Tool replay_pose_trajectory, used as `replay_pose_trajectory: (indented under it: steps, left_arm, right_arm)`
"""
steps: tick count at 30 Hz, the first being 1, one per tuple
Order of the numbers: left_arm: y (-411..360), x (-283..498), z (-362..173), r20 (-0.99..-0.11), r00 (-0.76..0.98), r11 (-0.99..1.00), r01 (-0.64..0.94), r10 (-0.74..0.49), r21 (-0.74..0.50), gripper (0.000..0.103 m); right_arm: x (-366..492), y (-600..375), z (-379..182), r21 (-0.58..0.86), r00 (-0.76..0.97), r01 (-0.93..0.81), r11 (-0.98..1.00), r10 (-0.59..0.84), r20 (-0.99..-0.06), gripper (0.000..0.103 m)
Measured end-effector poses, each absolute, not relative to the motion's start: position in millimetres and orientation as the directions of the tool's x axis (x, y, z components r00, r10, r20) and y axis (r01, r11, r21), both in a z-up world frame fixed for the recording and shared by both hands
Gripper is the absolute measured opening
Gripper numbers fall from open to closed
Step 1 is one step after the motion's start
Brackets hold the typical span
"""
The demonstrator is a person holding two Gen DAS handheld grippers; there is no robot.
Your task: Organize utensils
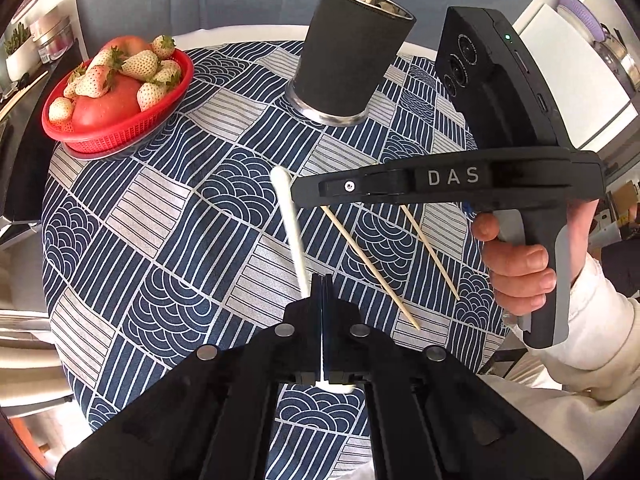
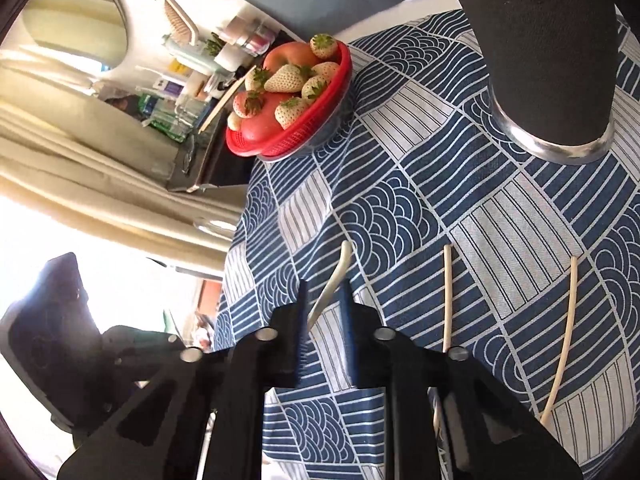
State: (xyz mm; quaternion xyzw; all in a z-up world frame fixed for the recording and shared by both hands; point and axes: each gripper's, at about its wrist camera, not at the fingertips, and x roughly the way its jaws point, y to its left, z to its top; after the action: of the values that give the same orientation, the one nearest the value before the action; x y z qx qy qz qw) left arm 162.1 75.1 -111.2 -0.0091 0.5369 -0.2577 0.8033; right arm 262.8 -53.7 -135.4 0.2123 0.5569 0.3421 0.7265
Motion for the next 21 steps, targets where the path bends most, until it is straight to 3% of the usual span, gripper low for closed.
replay_pose_trajectory:
  steps: [4, 13, 17, 20, 21]
  left_arm:
    - [78, 163, -104, -0.861, 0.302, 0.862, 0.438, -0.409, -0.256, 0.000]
    - [94, 169, -130, -0.892, 0.267, 0.890, 0.382, -0.365, -0.250, 0.002]
    - [96, 167, -145, -0.908, 0.243, 0.901, 0.360, -0.341, -0.242, 0.026]
    - [96, 167, -154, -0.917, 0.232, 0.911, 0.338, -0.326, -0.238, 0.036]
    - [97, 167, -158, -0.920, 0.227, 0.914, 0.329, -0.320, -0.237, 0.037]
  right_arm:
    - [262, -53, -128, 0.703, 0.190, -0.265, 0.660, 0.751, -0.633, 0.001]
    - [261, -50, -132, 0.649, 0.185, -0.256, 0.717, 0.695, -0.695, 0.006]
    - [260, -49, -134, 0.616, 0.179, -0.269, 0.741, 0.667, -0.723, 0.006]
    - [260, -49, -135, 0.589, 0.181, -0.275, 0.760, 0.642, -0.745, 0.020]
    - [260, -49, -135, 0.580, 0.183, -0.281, 0.765, 0.636, -0.750, 0.032]
